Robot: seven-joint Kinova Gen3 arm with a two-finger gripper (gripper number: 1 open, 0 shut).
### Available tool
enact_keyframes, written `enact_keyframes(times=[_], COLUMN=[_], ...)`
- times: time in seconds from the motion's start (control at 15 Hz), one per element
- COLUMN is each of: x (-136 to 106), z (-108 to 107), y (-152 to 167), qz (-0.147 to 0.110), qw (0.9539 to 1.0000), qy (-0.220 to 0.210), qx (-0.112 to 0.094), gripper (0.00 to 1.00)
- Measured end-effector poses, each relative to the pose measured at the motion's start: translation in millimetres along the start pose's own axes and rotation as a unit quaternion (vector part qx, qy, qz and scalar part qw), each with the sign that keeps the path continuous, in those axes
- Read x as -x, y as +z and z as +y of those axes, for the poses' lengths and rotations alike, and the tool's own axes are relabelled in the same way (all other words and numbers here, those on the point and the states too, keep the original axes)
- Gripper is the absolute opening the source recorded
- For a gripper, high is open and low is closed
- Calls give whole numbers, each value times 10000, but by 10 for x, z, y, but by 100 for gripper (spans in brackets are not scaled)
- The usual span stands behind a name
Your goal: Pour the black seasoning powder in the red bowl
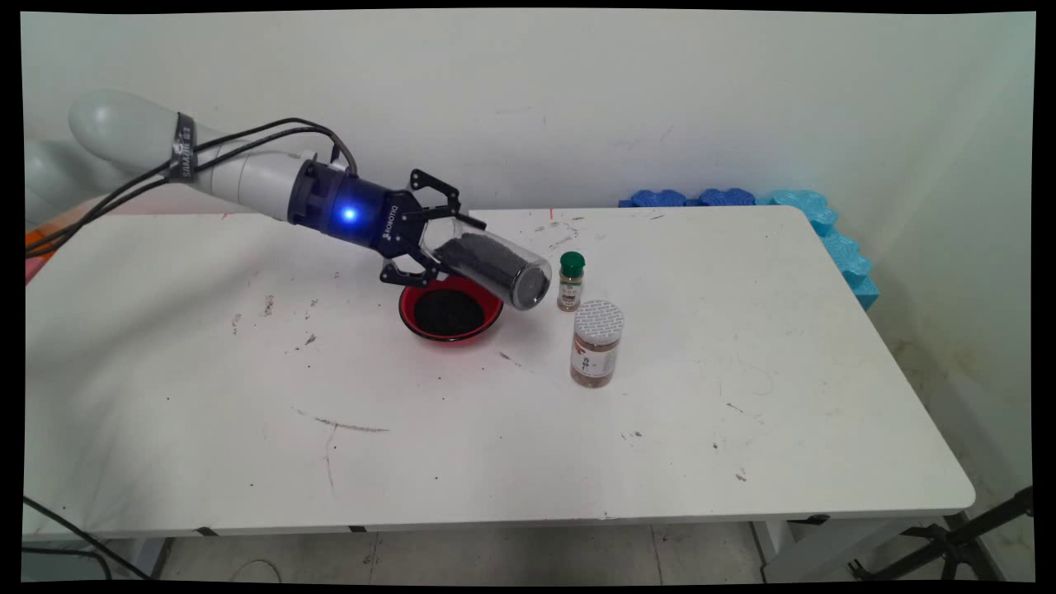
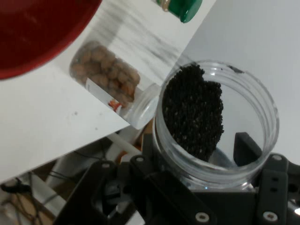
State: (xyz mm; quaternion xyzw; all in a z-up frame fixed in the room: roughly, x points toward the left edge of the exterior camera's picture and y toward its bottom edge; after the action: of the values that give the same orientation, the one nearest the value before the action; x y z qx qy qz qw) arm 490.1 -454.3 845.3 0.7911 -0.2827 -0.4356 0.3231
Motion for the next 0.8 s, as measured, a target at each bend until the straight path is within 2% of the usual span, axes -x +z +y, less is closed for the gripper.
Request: enact_keyframes(times=[0.2,0.47,0.6,0.8], x=[23,77,109,142], z=[15,59,93,134], y=[-11,-21,-31,-54], qz=[-23,-63,-66,-27], qw=[9979,9910,9850,9714], qy=[642,1337,1721,2374], qx=[-74,-68,-42,-86], gripper=[0,0,0,0])
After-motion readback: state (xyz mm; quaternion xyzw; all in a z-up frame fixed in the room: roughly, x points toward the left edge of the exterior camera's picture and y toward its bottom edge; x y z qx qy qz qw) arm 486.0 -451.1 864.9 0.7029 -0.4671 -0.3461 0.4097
